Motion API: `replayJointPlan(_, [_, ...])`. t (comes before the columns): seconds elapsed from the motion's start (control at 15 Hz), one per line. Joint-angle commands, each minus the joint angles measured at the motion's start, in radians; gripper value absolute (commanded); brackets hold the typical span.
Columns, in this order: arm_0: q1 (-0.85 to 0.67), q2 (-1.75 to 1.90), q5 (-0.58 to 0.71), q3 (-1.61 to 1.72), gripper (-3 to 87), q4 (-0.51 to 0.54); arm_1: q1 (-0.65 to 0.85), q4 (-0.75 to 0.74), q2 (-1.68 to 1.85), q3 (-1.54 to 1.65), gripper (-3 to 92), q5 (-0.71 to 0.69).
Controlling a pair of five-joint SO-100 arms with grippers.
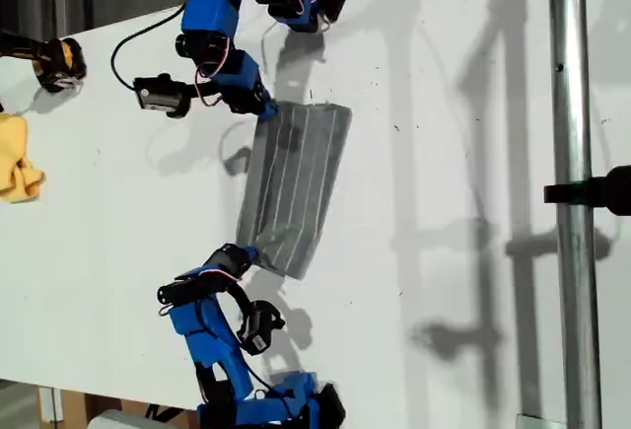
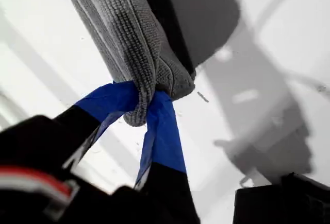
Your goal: Grasp corners of a towel and fold twice.
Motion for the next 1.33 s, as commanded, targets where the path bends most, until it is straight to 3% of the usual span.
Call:
replayJointPlan(0.0, [-0.06,-0.009,0.011,-0.061,-1.5,0.008,0.041,0.008,0.048,-0.005,-0.1,-0.035])
replayJointPlan(0.27, [-0.089,-0.021,0.049,-0.077,-1.5,0.006,0.049,-0.002,0.058,0.023,-0.1,-0.052])
replayJointPlan(0.67, [0.072,-0.071,0.038,-0.017,-1.5,0.012,-0.259,-0.011,0.078,0.064,-0.1,0.156])
replayJointPlan(0.93, [0.153,-0.04,-0.002,0.063,-1.5,0.017,-0.416,-0.117,0.003,0.117,-0.1,0.285])
replayJointPlan(1.27, [0.176,-0.048,-0.017,0.221,-1.5,-0.035,-0.463,-0.293,-0.169,0.201,-0.1,0.316])
